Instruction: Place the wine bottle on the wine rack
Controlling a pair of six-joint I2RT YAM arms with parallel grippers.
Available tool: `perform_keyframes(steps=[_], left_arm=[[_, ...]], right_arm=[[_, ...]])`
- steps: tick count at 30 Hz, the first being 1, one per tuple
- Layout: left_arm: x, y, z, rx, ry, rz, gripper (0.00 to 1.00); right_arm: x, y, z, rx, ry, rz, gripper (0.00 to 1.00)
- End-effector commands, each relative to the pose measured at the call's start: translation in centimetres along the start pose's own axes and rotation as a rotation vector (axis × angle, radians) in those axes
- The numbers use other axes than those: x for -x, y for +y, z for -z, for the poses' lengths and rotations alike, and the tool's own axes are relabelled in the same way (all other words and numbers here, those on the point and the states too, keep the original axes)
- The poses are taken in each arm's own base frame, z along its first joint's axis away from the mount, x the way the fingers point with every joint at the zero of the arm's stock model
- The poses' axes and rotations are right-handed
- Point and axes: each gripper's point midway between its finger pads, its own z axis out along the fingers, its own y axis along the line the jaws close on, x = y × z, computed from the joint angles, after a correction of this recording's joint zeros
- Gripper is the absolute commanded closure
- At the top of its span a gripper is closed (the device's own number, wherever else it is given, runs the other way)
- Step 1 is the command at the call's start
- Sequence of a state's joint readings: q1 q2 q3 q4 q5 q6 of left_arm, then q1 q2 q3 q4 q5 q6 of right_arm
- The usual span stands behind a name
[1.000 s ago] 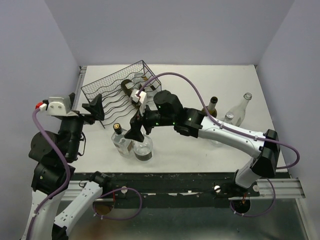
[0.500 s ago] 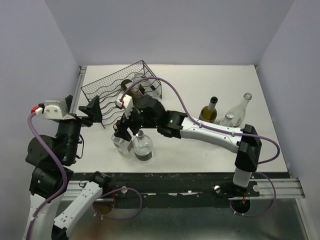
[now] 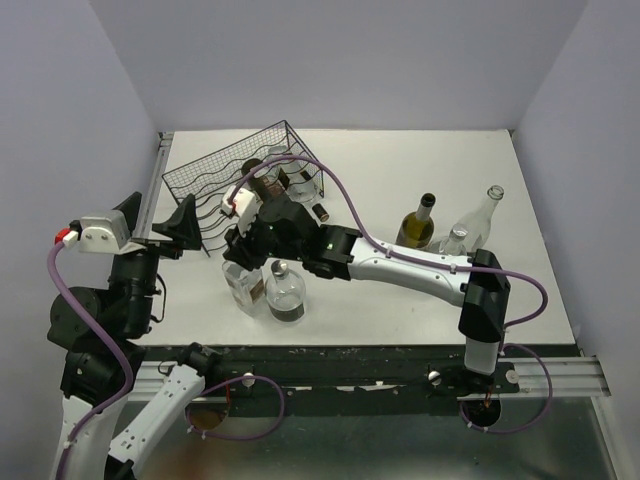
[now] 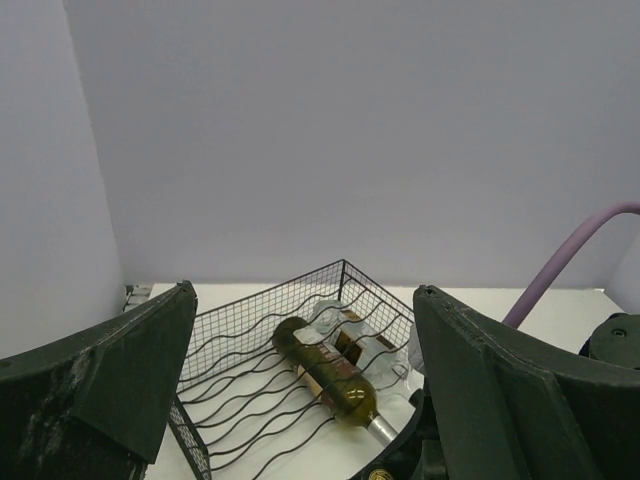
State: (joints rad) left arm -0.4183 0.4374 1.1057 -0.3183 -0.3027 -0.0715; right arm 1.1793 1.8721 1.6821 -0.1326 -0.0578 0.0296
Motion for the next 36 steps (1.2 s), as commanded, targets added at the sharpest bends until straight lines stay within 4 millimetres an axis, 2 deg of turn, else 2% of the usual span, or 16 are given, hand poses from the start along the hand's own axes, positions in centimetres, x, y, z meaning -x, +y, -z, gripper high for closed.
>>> perform_keyframes(steps=[1,7,15,21,28,32,36], left_arm=[[0.6,-0.3,0.2,-0.025,-0.040,-0.008,0.01],[0.6,-0.3,0.4,-0.031,-0.048,-0.005,0.01],[0.2,-1.1,0.3,-0.067,-0.038,0.024,0.01],[-0.8,-3.0,-0.7,-0.141,0.001,0.065,0.01],[-2.8,-4.9,-1.9,-0.213,0.063,0.100,0.01],[-4.2,-6.6,-2.7,-0.285,0.099,0.120,0.01],[-5.8,-9.2,-3.6,-0.404,0.140,0.157,0.01]], right_arm=[[2.7,-1.4,-0.4,-0.104,-0.078,-0.010,1.00],[5.7,-2.2,0.2,-0.156,-0.170,-0.062,0.99],[11.2,-4.6,4.6,-0.184,-0.277,-0.116,1.00],[13.7,-7.3,7.8,-0.258,-0.324,-0.122,0.99],[15.6,-10.5,12.6,-0.330,-0.356,-0.163,1.00],[16.5,-11.9,16.8,-0.370,-0.375,-0.185,0.99],[16.9,-12.5,20.7,-0.393,-0.383,-0.202,1.00]])
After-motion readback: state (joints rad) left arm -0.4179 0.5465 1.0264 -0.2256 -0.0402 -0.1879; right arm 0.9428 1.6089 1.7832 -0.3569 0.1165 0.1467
